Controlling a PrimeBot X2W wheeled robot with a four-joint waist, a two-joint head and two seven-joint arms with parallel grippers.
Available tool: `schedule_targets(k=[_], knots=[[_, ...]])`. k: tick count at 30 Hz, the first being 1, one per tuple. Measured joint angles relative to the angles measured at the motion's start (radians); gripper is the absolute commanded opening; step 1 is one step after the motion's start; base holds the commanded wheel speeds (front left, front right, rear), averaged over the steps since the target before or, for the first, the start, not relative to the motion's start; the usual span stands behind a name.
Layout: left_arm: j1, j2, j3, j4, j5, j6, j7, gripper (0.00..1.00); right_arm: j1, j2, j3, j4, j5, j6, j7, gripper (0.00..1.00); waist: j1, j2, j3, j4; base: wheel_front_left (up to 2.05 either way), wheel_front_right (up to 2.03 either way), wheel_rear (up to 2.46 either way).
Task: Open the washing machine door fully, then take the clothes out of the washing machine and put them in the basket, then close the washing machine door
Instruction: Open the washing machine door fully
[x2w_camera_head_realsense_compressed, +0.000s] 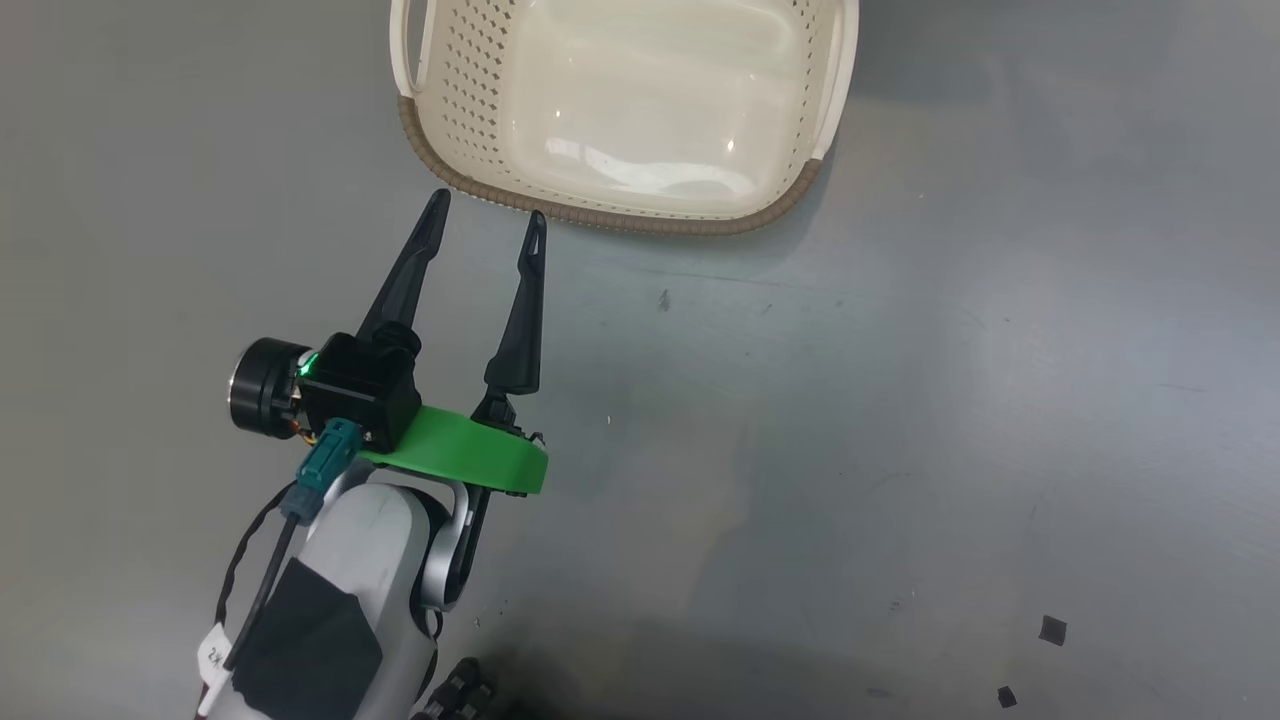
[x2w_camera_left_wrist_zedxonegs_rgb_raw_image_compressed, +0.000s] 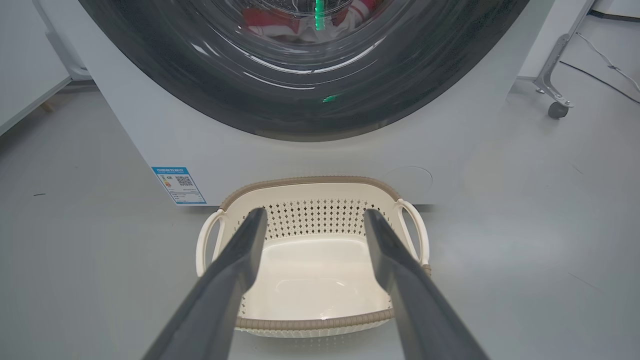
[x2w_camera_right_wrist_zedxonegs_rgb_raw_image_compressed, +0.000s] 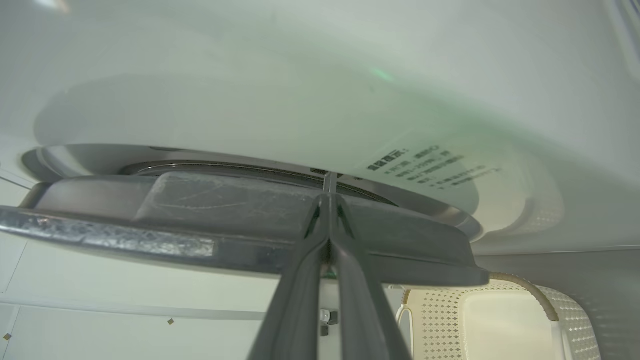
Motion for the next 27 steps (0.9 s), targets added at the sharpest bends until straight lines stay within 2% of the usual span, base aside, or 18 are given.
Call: schedule_targets(k=[6,19,27], knots=[[-0.005,-0.002,0.000,-0.004,-0.008,0.000,0.000,1.00,-0.043,0.009,-0.006,0.034,0.007,-0.001,0.022,0.00,0.0000,0.0000,0.016,0.021,0.00,0.00,0.00],[-0.008,-0.002,-0.021,-0.006,-0.015,0.000,0.000,1.00,-0.095,0.032,-0.064,0.104,0.101,-0.011,0.063,0.00,0.0000,0.0000,0.016,0.038,0.00,0.00,0.00],[-0.008,-0.002,-0.025,-0.004,-0.019,0.000,0.000,1.00,-0.116,0.030,-0.064,0.141,0.104,-0.010,0.096,0.00,-0.0001,0.0000,0.010,0.041,0.00,0.00,0.00]])
